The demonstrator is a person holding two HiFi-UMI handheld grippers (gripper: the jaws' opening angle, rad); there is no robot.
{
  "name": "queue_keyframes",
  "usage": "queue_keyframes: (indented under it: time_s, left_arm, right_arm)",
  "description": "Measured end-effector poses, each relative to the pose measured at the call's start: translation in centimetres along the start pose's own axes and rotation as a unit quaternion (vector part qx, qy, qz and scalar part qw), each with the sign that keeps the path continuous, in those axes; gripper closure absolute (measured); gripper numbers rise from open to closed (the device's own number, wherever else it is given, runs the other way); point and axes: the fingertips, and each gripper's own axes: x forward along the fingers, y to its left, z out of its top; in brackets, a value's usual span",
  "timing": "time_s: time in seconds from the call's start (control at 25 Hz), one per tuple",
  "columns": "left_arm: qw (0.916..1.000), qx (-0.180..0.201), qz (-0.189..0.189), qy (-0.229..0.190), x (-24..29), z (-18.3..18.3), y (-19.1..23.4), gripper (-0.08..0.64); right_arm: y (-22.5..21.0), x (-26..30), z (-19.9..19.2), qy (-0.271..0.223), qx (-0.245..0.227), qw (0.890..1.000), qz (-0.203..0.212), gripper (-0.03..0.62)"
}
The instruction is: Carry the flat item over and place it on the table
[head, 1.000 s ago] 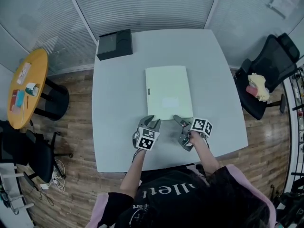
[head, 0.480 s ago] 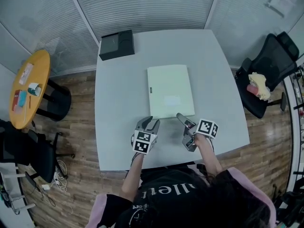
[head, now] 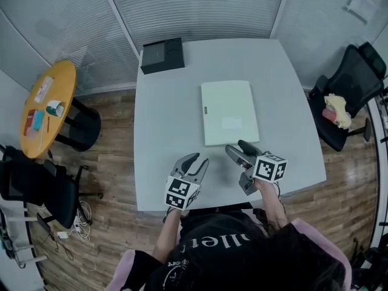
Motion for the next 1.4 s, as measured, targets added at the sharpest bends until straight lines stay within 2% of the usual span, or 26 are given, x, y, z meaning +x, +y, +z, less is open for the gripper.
queue_keyframes:
  time_s: [0.12, 0.2, 0.48, 0.72, 1.04, 1.4]
  left_arm:
    - [0.9998, -0.006, -0.005, -0.02, -2.8, 0.8, 0.1, 0.417]
    - [0.9994, -0.006, -0.01, -0.032, -4.5, 1.3, 0.2, 0.416]
    - [0.998, 0.001, -0.026, -0.057, -9.1, 2.0, 1.3, 0.416]
    - [0.9964, 0.009, -0.046, -0.07, -9.8, 1.8, 0.8, 0.416]
    - [0.9951, 0.006, -0.044, -0.089, -10.9, 2.4, 0.0, 0.417]
    - [0.9943, 0.008, -0.03, -0.102, -12.0, 3.2, -3.9, 0.417]
  right_arm:
    - [2.7, -0.1, 0.0, -0.017, -0.043, 0.999, 0.011, 0.255]
    - [4.1, -0.2, -0.3, -0.029, -0.063, 0.998, 0.012, 0.312]
    - [8.0, -0.1, -2.4, -0.048, -0.103, 0.993, 0.005, 0.376]
    - [9.6, -1.7, -3.9, -0.05, -0.142, 0.988, -0.01, 0.43]
    - [11.3, -3.0, -4.1, -0.047, -0.176, 0.983, -0.009, 0.514]
    - [13.2, -6.4, -5.9, -0.014, -0.248, 0.969, 0.003, 0.546]
